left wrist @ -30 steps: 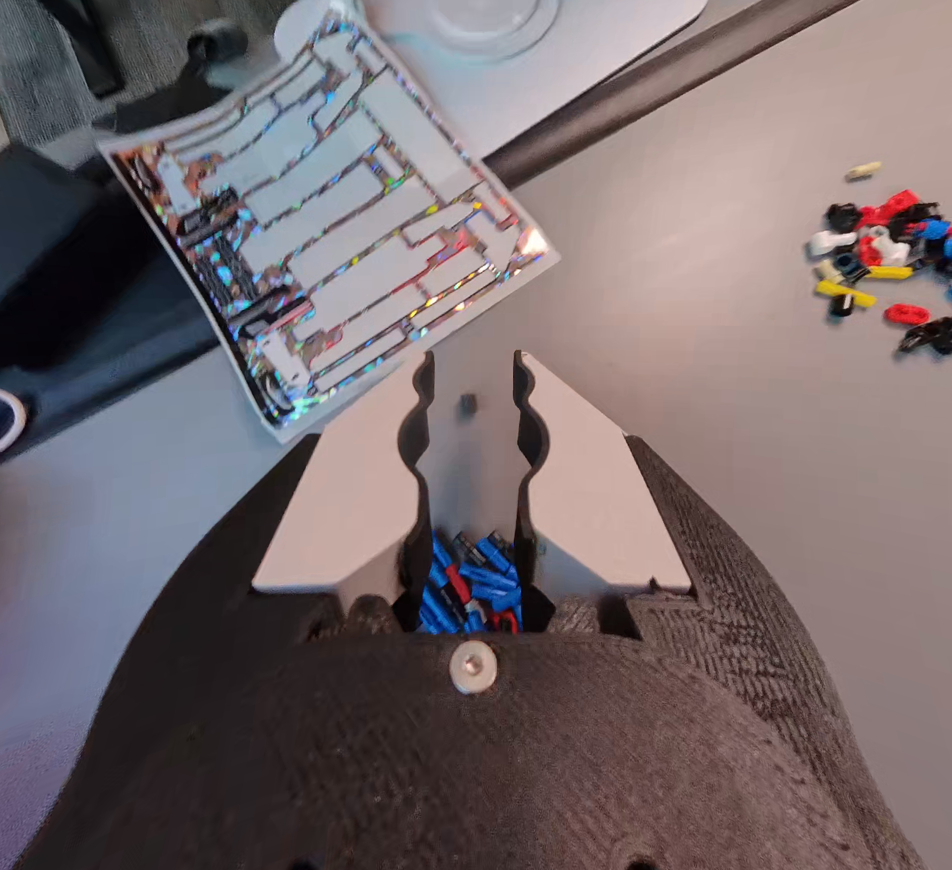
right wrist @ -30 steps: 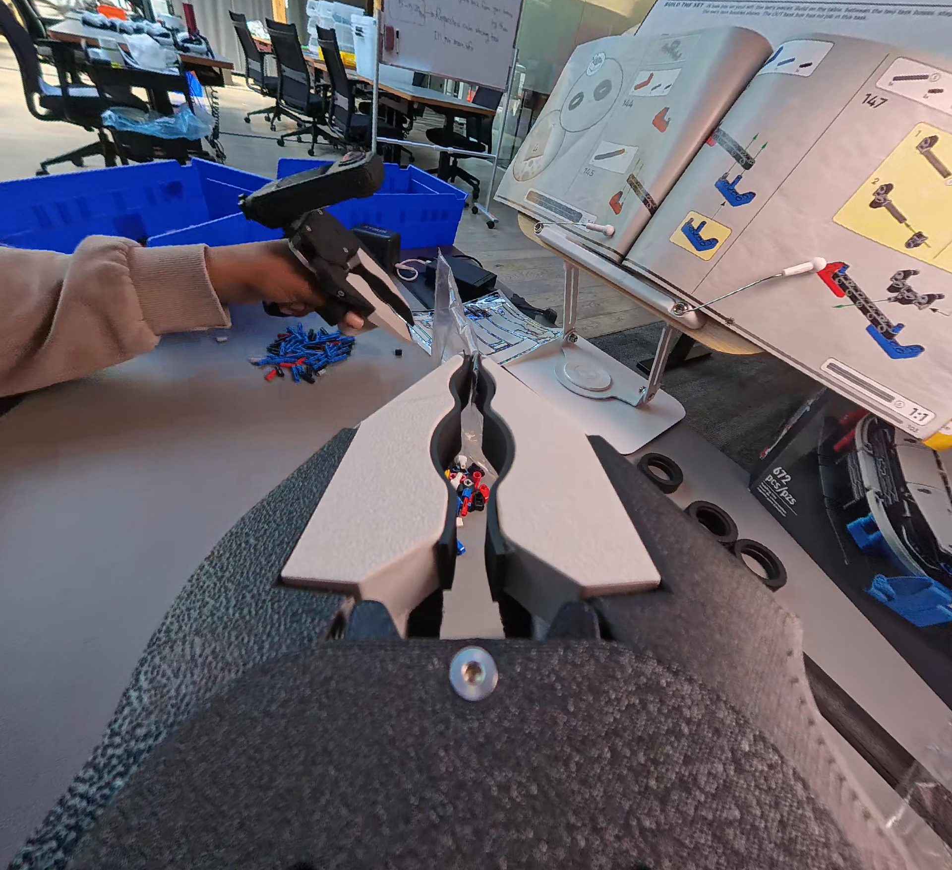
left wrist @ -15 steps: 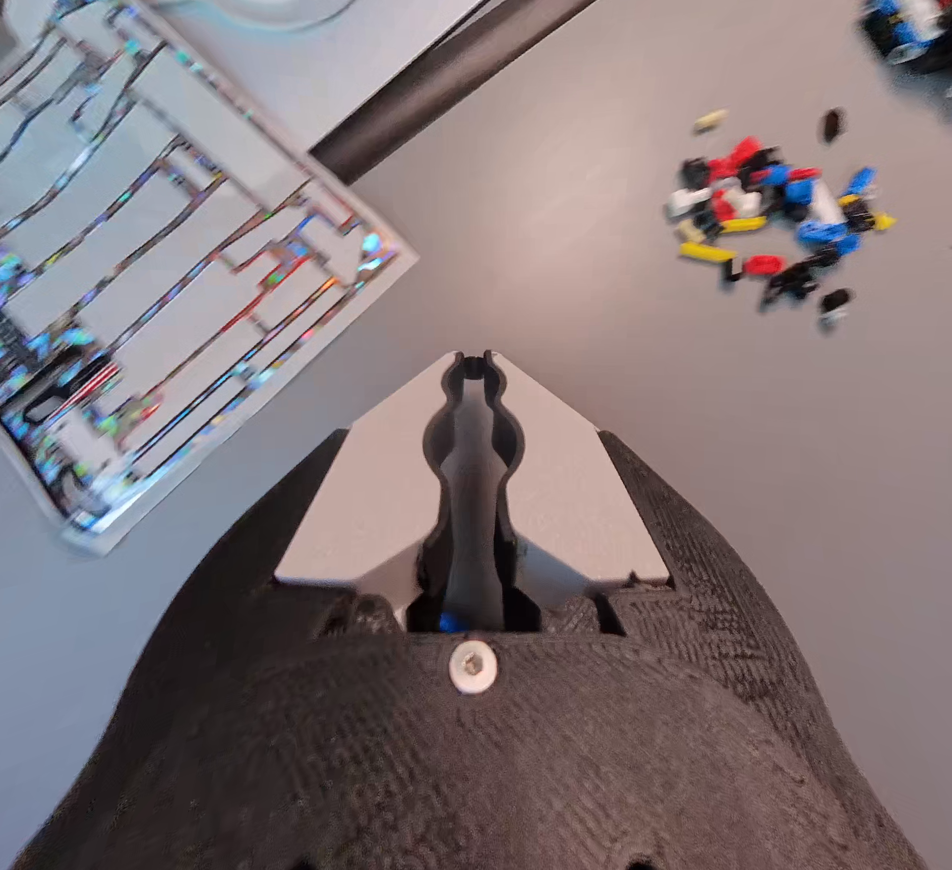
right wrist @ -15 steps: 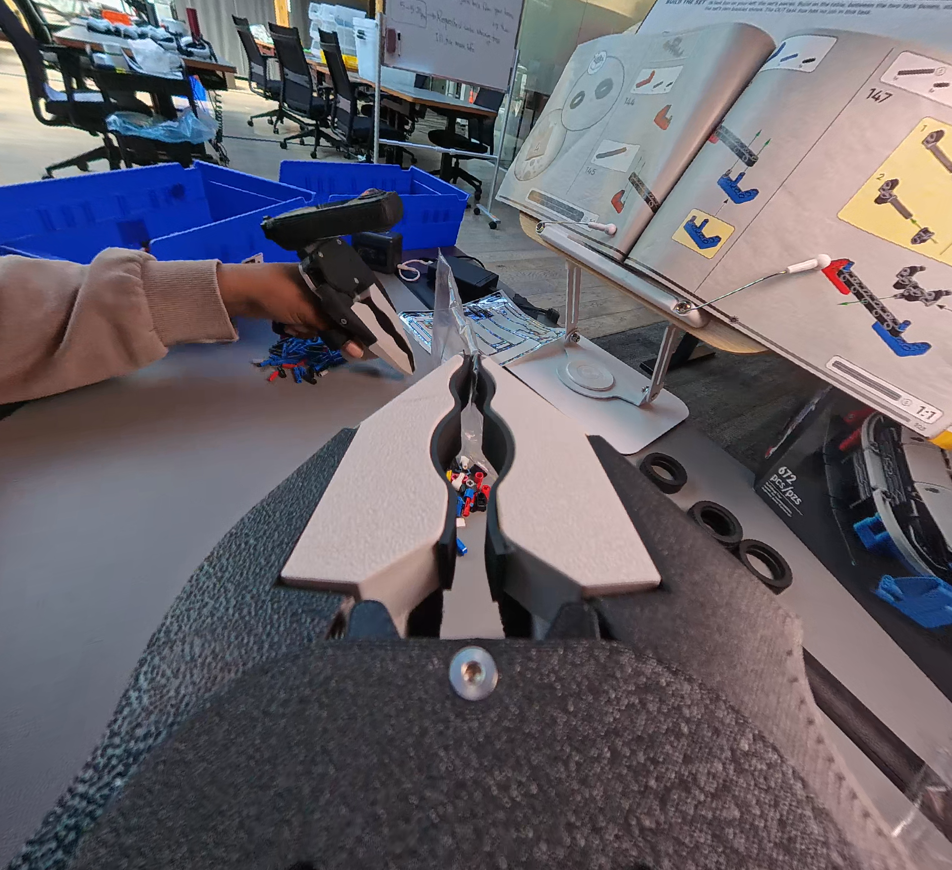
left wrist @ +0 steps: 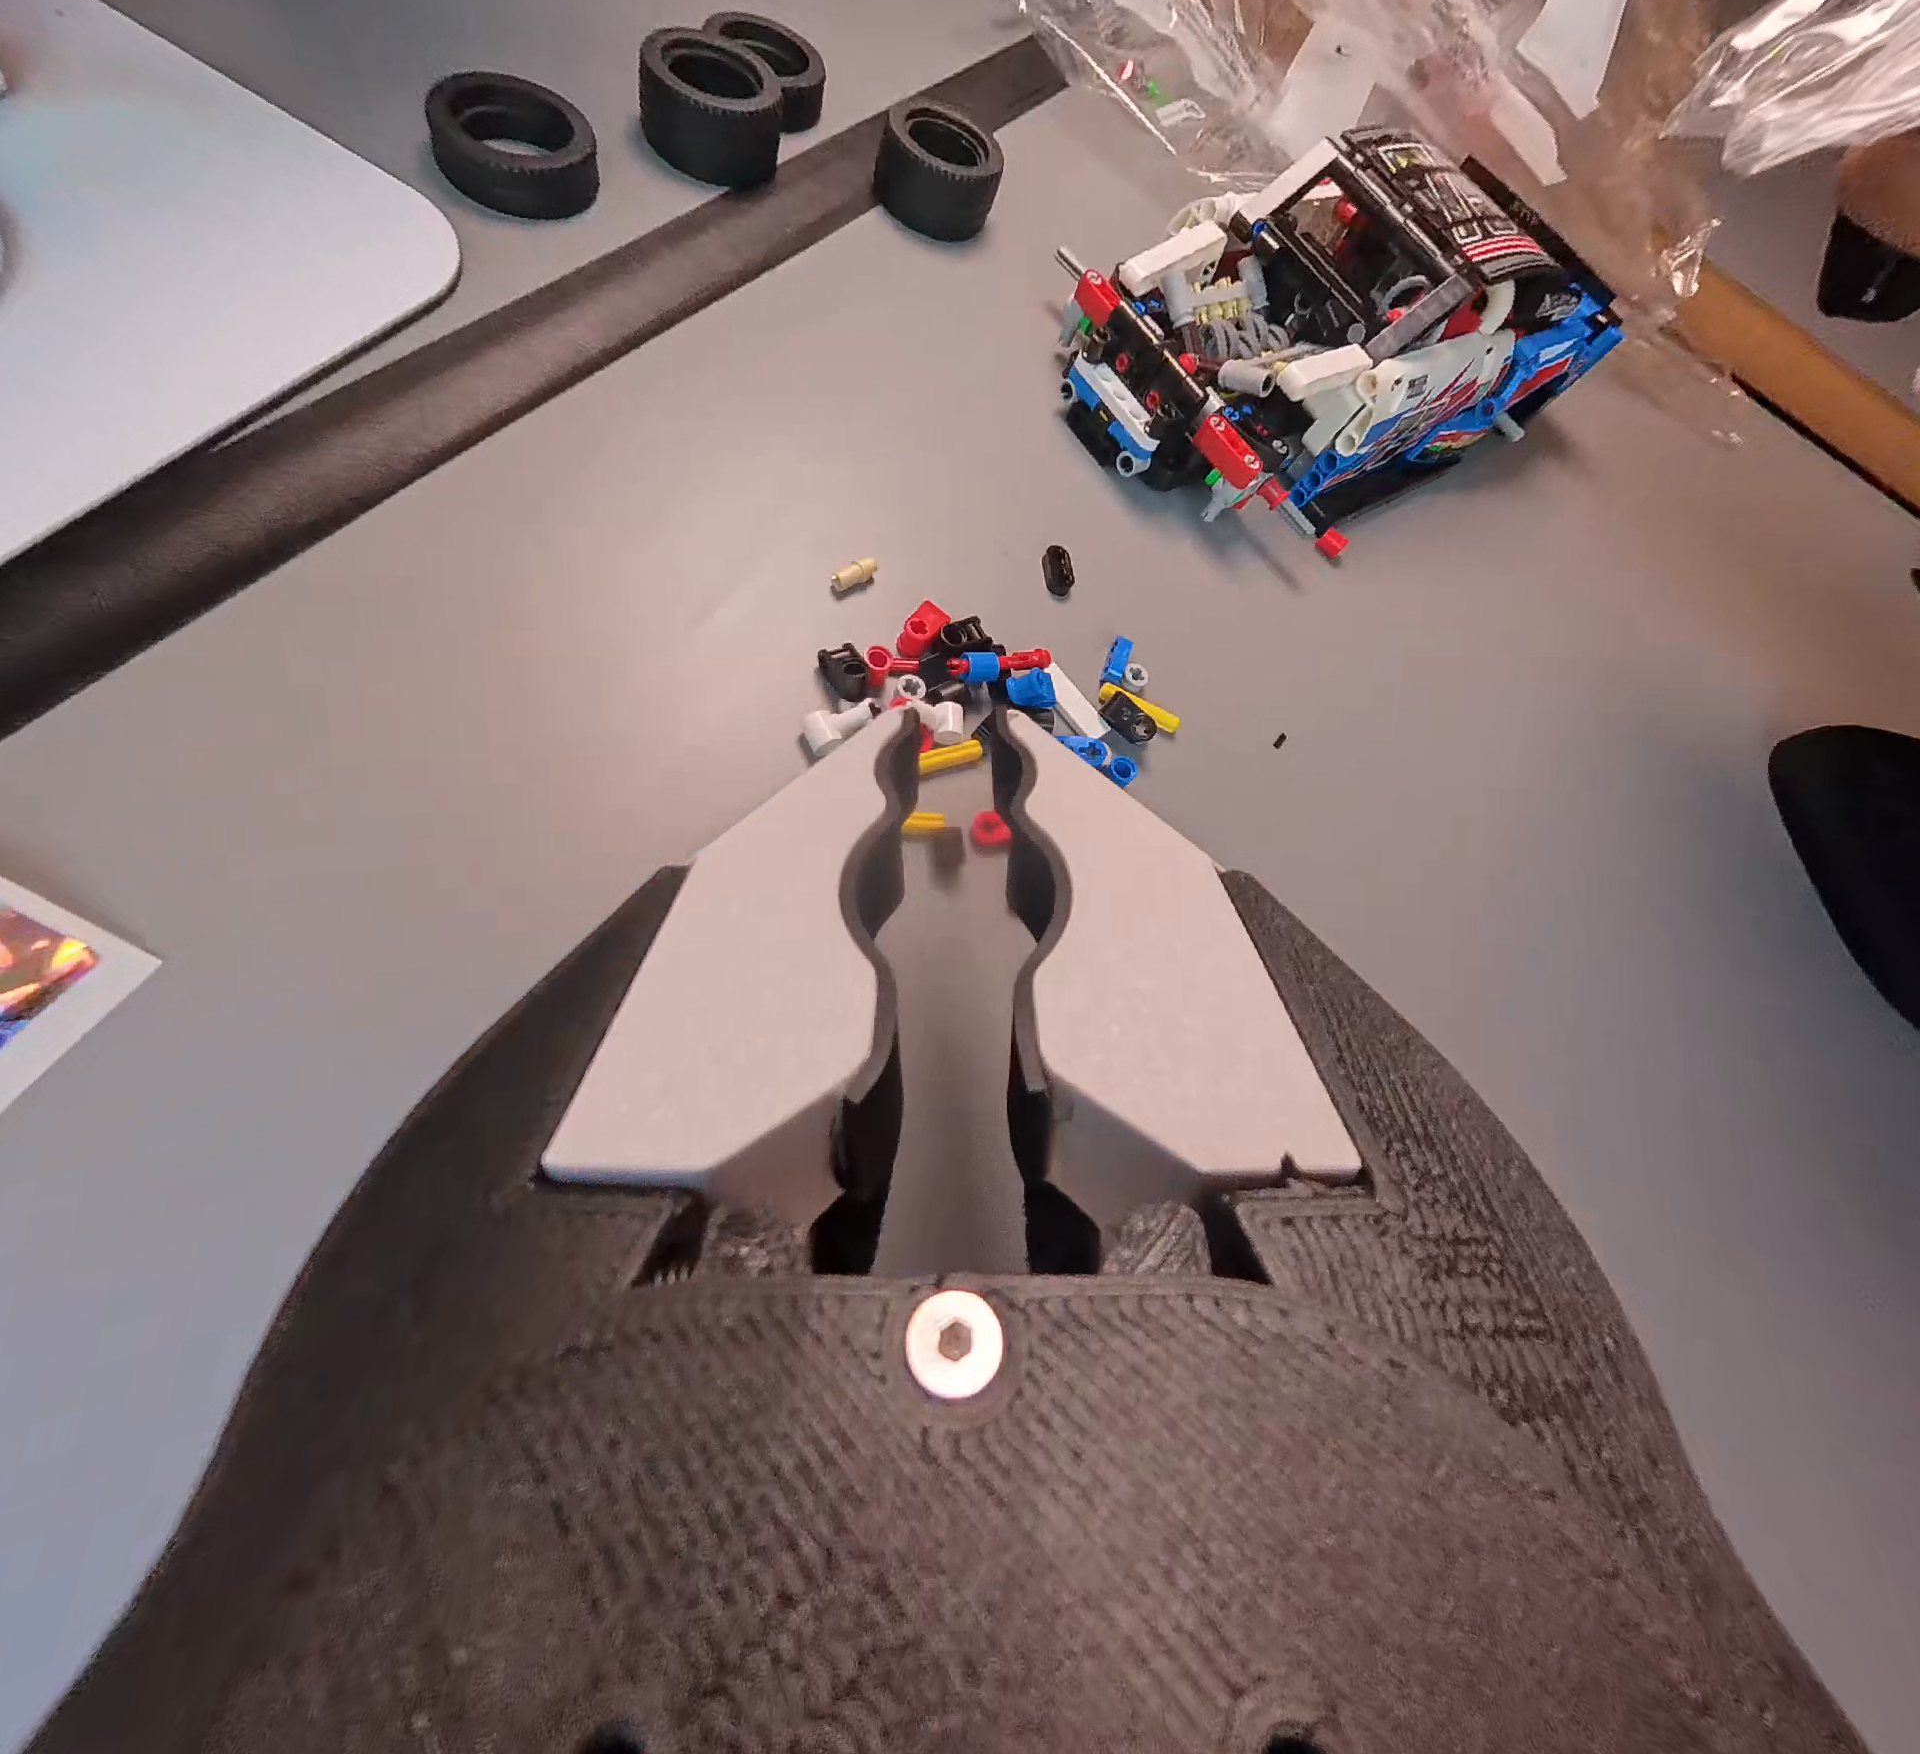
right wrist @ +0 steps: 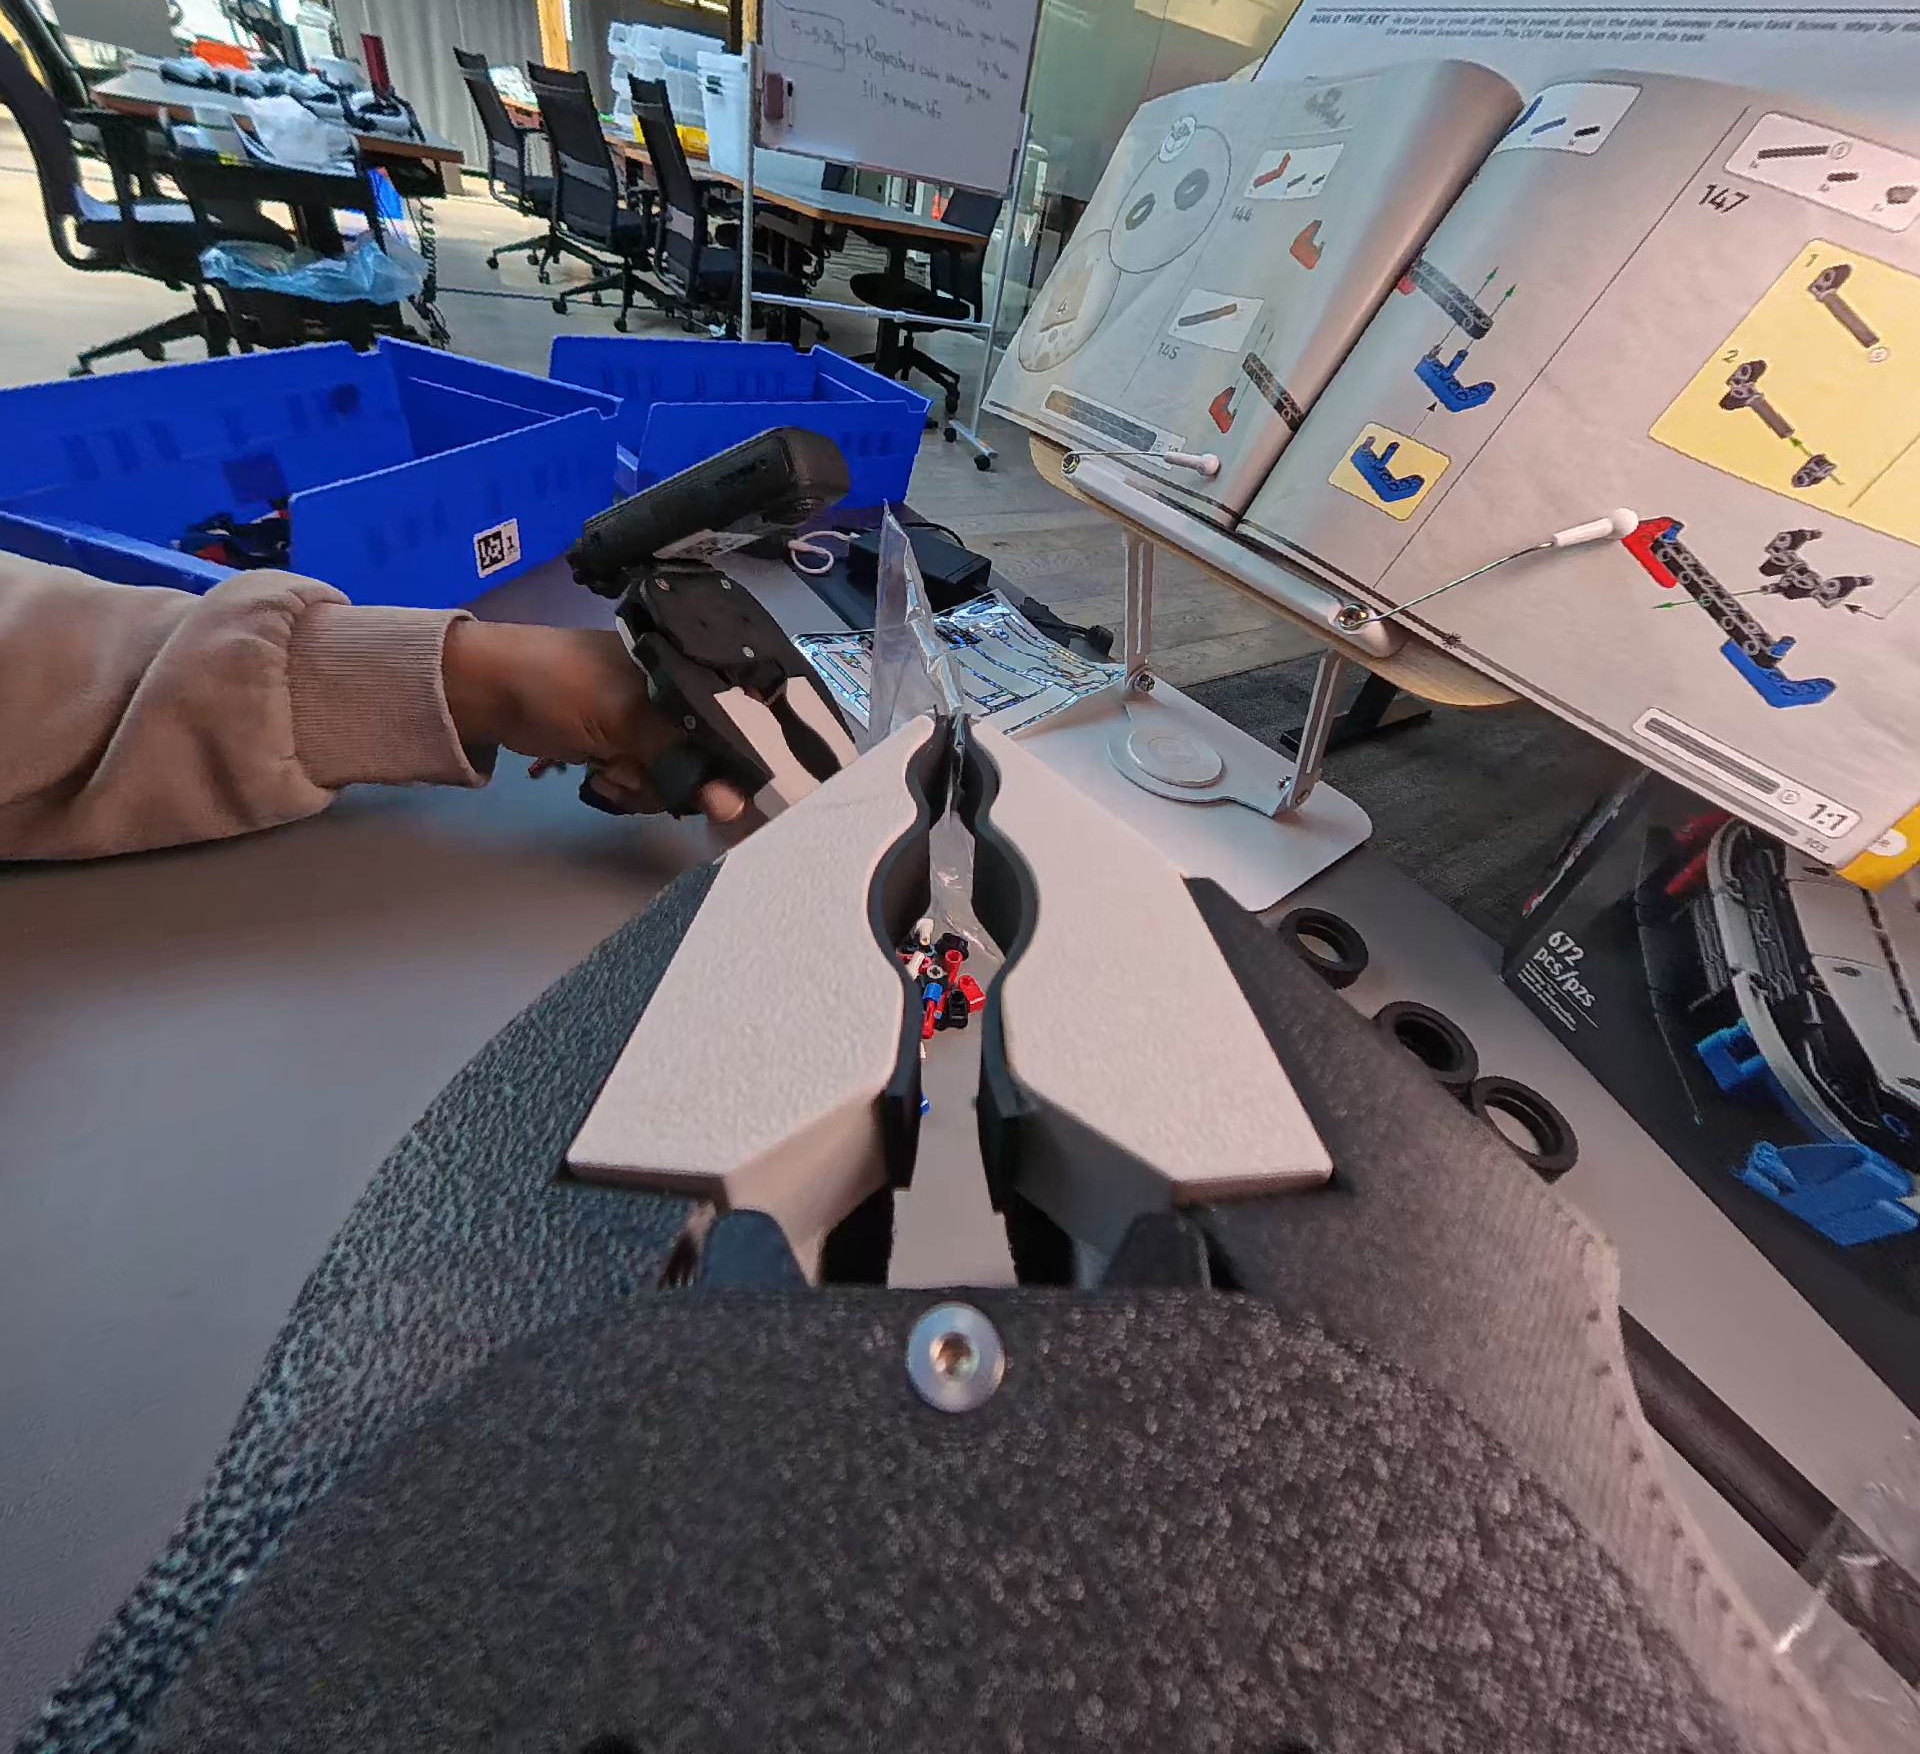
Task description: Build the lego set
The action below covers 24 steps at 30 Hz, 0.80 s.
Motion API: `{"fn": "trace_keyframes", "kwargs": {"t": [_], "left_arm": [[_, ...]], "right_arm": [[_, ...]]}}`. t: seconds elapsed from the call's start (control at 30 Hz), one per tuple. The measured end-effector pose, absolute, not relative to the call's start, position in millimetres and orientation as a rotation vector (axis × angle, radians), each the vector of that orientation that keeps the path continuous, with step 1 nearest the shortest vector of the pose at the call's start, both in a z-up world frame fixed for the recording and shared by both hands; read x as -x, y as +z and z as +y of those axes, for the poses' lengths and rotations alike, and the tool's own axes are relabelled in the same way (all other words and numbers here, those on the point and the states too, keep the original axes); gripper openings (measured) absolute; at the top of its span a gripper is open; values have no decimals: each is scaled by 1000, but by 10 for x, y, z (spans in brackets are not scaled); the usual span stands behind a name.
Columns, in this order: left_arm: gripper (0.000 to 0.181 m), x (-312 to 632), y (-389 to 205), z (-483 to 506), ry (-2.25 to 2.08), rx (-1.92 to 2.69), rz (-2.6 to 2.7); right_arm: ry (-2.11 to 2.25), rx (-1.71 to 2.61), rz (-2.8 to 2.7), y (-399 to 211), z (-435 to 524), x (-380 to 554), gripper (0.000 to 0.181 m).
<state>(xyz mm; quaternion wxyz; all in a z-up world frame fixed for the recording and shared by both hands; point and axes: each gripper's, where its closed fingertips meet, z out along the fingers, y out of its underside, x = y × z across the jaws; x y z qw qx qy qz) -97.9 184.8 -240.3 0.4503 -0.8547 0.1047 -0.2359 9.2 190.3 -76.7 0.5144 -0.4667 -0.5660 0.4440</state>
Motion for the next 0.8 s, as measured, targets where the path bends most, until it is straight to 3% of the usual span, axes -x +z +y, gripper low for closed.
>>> {"fn": "trace_keyframes", "kwargs": {"t": [0.03, 0.47, 0.8], "left_arm": [[12, 1016, -2370, 1836, -576, 2104, 249], [19, 903, -1787, 1001, -337, 1937, 370], [32, 398, -2160, -269, -303, 1990, 520]], "right_arm": [[1064, 1124, -1364, -780, 1902, -86, 0], [850, 1185, -1409, -780, 2020, -469, 0], [177, 1382, -1227, -1122, 2511, -2387, 0]]}}
